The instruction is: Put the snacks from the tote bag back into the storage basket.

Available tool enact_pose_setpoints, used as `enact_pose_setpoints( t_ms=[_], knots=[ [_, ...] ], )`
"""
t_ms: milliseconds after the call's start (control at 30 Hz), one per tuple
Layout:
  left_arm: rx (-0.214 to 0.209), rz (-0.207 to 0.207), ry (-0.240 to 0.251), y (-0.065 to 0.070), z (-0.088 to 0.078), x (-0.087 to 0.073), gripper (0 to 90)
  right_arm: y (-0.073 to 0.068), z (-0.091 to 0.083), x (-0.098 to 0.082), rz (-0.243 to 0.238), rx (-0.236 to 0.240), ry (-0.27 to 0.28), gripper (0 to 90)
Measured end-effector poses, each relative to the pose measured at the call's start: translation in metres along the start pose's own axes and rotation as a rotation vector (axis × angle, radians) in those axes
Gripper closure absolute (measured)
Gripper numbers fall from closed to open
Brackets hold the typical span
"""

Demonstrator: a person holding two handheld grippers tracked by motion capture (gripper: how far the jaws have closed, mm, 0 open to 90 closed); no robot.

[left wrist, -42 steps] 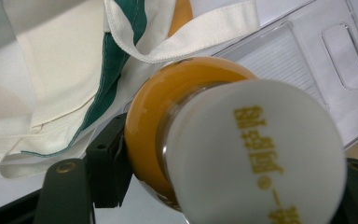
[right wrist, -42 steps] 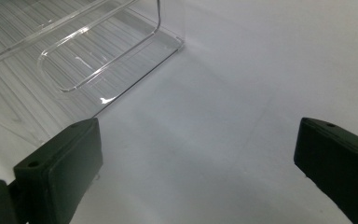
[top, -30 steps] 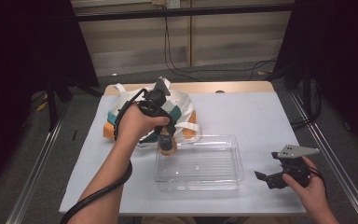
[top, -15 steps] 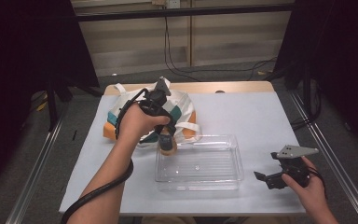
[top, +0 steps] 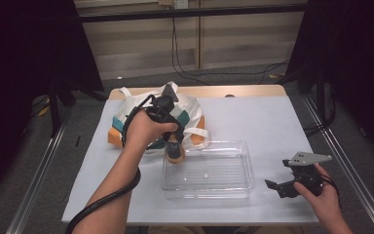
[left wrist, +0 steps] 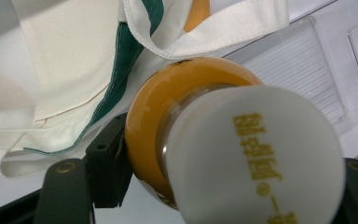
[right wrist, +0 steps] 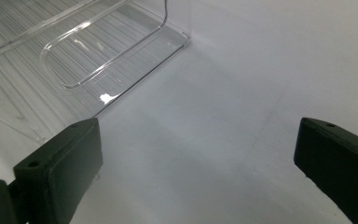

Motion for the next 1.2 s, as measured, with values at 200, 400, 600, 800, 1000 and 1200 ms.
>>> enact_pose_setpoints(
  t_ms=[200,400,600,800,1000,1200],
  knots=[
    [-0.006,-0.007,-0.003,-0.001,0.004,0.000,30.2,-0.002,0.002,0.001,-0.006,0.002,-0.002,0.9],
    [-0.009,-0.016,-0.009,-0.002,0.012,-0.002,30.2,0.000,0.000,0.000,0.001,0.002,0.005,0.9],
    [0.001,-0.017,-0.006,-0.002,0.014,-0.001,30.2,0.000,-0.002,0.001,0.005,0.000,0.008,0.9],
    [-0.006,-0.020,-0.006,-0.003,0.016,-0.003,30.2,0.001,-0.002,0.002,0.007,-0.003,0.014,0.9],
    [-0.002,-0.022,-0.006,-0.004,0.020,-0.004,30.2,0.001,-0.003,0.002,0.003,-0.002,0.016,0.9],
    [0.002,-0.022,-0.005,-0.004,0.022,-0.004,30.2,0.001,-0.003,0.002,0.003,-0.002,0.016,0.9]
  ],
)
Point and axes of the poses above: each handheld gripper's, and its own axes: z roughly forward along the jaws, x roughly out of its top, y roughly to its right, the point moved 9 cm from there along z, roughly forward along the jaws
